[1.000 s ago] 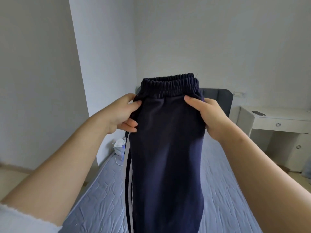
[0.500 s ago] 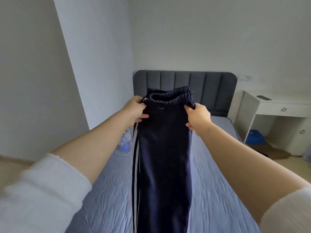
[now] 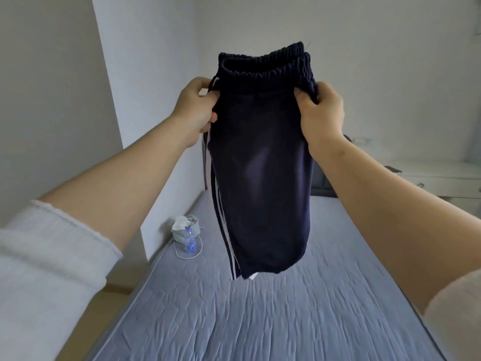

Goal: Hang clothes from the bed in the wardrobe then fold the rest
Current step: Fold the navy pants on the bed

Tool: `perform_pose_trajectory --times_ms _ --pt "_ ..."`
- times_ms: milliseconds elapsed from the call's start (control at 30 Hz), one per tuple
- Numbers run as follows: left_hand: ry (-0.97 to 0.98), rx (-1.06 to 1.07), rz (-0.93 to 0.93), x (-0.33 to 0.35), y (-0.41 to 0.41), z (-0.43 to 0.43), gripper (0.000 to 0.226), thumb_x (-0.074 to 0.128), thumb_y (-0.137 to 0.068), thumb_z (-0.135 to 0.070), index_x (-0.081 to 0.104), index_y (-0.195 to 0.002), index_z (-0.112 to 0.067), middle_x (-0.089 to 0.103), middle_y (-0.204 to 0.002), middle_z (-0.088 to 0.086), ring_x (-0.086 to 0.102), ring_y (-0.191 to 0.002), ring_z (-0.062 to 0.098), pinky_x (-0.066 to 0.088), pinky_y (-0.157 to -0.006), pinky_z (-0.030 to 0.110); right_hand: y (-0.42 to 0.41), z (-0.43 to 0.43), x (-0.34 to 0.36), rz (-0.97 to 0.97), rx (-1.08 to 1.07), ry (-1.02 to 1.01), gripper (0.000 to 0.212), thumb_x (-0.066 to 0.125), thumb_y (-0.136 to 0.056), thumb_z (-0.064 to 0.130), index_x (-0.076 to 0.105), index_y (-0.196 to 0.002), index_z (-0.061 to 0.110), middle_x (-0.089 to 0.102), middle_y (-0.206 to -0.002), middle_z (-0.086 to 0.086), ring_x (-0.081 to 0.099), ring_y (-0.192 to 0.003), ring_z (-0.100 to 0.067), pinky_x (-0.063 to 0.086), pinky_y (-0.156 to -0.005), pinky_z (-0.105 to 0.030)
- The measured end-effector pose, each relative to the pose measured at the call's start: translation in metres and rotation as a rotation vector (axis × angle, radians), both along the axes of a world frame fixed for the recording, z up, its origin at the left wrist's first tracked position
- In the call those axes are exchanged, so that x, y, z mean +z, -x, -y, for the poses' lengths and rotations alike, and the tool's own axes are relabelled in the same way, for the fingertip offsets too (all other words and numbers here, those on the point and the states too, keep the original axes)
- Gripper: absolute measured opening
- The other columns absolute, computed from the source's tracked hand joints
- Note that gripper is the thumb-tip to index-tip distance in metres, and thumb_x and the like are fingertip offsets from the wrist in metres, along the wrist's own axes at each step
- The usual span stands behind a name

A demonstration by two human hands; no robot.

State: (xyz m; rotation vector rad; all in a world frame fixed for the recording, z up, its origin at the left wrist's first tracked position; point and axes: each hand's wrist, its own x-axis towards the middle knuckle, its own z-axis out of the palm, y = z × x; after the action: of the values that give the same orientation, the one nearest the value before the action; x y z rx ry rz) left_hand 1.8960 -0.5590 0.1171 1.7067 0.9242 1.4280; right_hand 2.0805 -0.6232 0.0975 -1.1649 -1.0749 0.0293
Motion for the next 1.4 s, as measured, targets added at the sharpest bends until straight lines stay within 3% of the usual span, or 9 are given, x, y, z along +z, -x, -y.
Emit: perform_pose_trajectory --times_ms 400,533,667,767,867,1000,1167,1300,1400 --pt "0.054 -0.084 0.005 0.012 0.01 0.017 0.015 0.044 -0.097 -0.021 0.05 -0.083 -0.019 0.045 -0.073 -0.002 0.036 -0.029 0.005 0.033 -0.036 0.013 0.015 0.022 0.015 -0.164 -0.057 0.01 0.03 0.052 -0.081 0.028 0.036 -0.057 0.021 0.036 -0.048 0.014 0.03 -0.045 -0.006 0.026 -0.042 -0.018" --pt "0.267 -0.197 -0.038 -0.013 0.0 0.004 0.011 0.039 -0.1 -0.022 0.045 -0.107 -0.015 0.053 -0.099 0.003 0.067 -0.057 0.016 0.055 -0.046 0.027 0.002 0.009 -0.004 -0.053 -0.143 0.254 0.021 0.053 -0.08 0.028 0.052 -0.061 0.02 0.048 -0.055 0.008 0.044 -0.051 -0.012 0.039 -0.052 -0.023" --pt "0.423 -0.255 -0.121 -0.046 -0.013 -0.018 0.011 0.037 -0.101 -0.019 0.043 -0.111 -0.017 0.048 -0.118 0.006 0.065 -0.074 0.027 0.056 -0.055 0.036 -0.014 -0.012 -0.035 0.013 -0.203 0.455 0.019 0.052 -0.084 0.028 0.059 -0.071 0.016 0.053 -0.061 0.003 0.049 -0.051 -0.017 0.042 -0.053 -0.024" --pt "0.412 -0.254 -0.111 -0.062 -0.026 -0.034 0.015 0.035 -0.101 -0.019 0.043 -0.112 -0.025 0.048 -0.123 0.001 0.064 -0.076 0.025 0.054 -0.062 0.033 -0.02 -0.026 -0.056 -0.052 -0.172 0.431 0.02 0.049 -0.089 0.026 0.056 -0.07 0.026 0.057 -0.065 0.007 0.057 -0.04 -0.012 0.043 -0.044 -0.02" --pt "0.354 -0.226 -0.048 -0.065 -0.033 -0.046 0.014 0.034 -0.101 -0.019 0.045 -0.109 -0.025 0.05 -0.128 0.001 0.064 -0.079 0.022 0.054 -0.066 0.03 -0.02 -0.032 -0.061 -0.076 -0.164 0.382 0.022 0.046 -0.091 0.025 0.05 -0.071 0.032 0.058 -0.071 0.009 0.062 -0.052 -0.011 0.049 -0.049 -0.026" --pt "0.264 -0.196 0.043 -0.057 -0.029 -0.048 0.008 0.041 -0.1 -0.025 0.048 -0.097 -0.026 0.056 -0.117 0.0 0.065 -0.082 0.018 0.055 -0.071 0.027 -0.016 -0.034 -0.053 -0.025 -0.218 0.32 0.023 0.047 -0.088 0.018 0.041 -0.067 0.026 0.049 -0.067 0.009 0.045 -0.056 -0.009 0.039 -0.053 -0.024" --pt "0.178 -0.194 0.104 -0.047 -0.01 -0.03 0.005 0.044 -0.098 -0.03 0.048 -0.098 -0.031 0.057 -0.103 -0.01 0.065 -0.089 0.014 0.052 -0.082 0.026 0.0 -0.015 -0.043 -0.002 -0.145 0.224 0.023 0.059 -0.083 0.022 0.044 -0.068 0.029 0.052 -0.07 0.012 0.052 -0.078 -0.016 0.048 -0.085 -0.04" --pt "0.141 -0.207 0.111 -0.05 0.006 0.004 0.006 0.045 -0.098 -0.03 0.049 -0.095 -0.033 0.059 -0.104 -0.01 0.066 -0.086 0.011 0.052 -0.078 0.023 0.01 0.019 -0.049 -0.117 0.022 0.115 0.024 0.064 -0.081 0.016 0.046 -0.069 0.026 0.051 -0.07 0.011 0.047 -0.065 -0.006 0.044 -0.064 -0.024" --pt "0.132 -0.189 0.101 -0.061 0.016 0.038 0.006 0.048 -0.097 -0.029 0.051 -0.093 -0.031 0.06 -0.097 -0.009 0.063 -0.076 0.005 0.051 -0.069 0.018 0.017 0.05 -0.062 -0.18 0.109 0.102 0.026 0.063 -0.079 0.013 0.044 -0.067 0.025 0.047 -0.065 0.012 0.044 -0.058 -0.001 0.04 -0.059 -0.018"
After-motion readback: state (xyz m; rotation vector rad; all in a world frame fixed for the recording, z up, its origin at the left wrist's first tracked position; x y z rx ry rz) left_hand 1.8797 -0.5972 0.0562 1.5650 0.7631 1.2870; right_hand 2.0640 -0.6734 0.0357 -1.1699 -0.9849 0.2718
